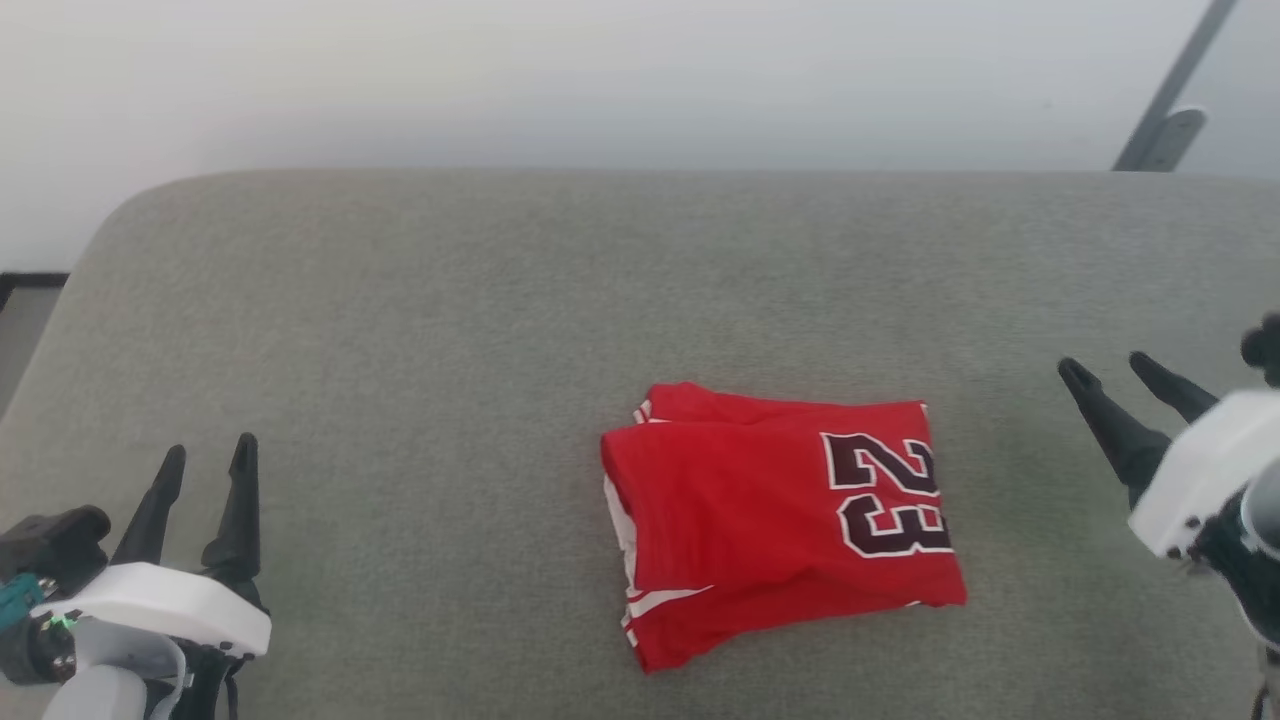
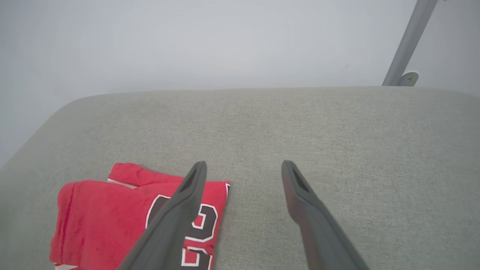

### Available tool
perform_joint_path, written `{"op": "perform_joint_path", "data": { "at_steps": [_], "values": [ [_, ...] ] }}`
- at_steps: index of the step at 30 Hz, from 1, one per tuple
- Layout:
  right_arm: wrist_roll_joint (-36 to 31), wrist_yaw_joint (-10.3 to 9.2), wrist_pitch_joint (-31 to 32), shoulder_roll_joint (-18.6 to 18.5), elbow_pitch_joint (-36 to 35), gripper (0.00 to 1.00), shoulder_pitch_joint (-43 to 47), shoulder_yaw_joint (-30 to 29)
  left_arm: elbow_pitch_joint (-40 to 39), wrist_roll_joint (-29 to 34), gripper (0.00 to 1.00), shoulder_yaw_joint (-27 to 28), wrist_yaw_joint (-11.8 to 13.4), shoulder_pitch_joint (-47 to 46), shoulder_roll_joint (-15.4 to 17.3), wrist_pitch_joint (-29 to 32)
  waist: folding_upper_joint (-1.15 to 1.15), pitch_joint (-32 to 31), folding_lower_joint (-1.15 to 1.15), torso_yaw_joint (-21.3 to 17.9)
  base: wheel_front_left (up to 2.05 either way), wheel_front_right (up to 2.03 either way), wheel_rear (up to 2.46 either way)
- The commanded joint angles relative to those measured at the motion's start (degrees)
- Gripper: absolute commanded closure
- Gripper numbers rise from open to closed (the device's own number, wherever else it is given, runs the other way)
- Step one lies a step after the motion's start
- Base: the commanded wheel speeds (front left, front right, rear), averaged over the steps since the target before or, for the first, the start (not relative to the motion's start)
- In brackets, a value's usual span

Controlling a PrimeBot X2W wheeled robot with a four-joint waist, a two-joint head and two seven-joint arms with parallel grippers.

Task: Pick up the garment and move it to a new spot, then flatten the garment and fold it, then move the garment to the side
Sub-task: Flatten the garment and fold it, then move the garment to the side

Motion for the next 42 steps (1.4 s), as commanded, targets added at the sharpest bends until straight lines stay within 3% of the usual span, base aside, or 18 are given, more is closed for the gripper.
{"op": "perform_joint_path", "data": {
  "at_steps": [1, 11, 18, 42],
  "values": [
    [-0.6, 0.03, -1.6, 0.1, 0.1, 0.0, 1.2, 0.0, 0.1, 0.2, 0.0, 0.3, -0.2, 0.8, 0.4, -0.2, 0.0, -1.0, 0.0, -1.2, 0.0, 0.0, 0.0],
    [-1.6, 0.03, -17.6, -1.1, 4.7, 0.0, 6.4, 0.1, 0.5, 0.0, 0.0, -0.1, -0.2, 2.8, 1.9, -0.2, 0.0, -3.4, 0.0, -3.2, 0.0, 0.0, 0.0],
    [-1.5, 0.03, -25.3, -2.5, 8.8, 0.0, 7.4, 1.7, 0.9, 0.6, 0.0, -0.5, -0.2, 3.7, 2.9, -0.2, 0.0, -4.1, 0.0, -3.4, 0.0, 0.0, 0.0],
    [0.2, 0.03, -28.8, -4.4, 12.1, 0.0, 6.3, 3.8, 0.6, 0.9, 0.0, -1.7, -0.1, 3.7, 3.1, -0.2, 0.0, -4.4, 0.0, -2.8, 0.0, 0.0, 0.0]
  ]
}}
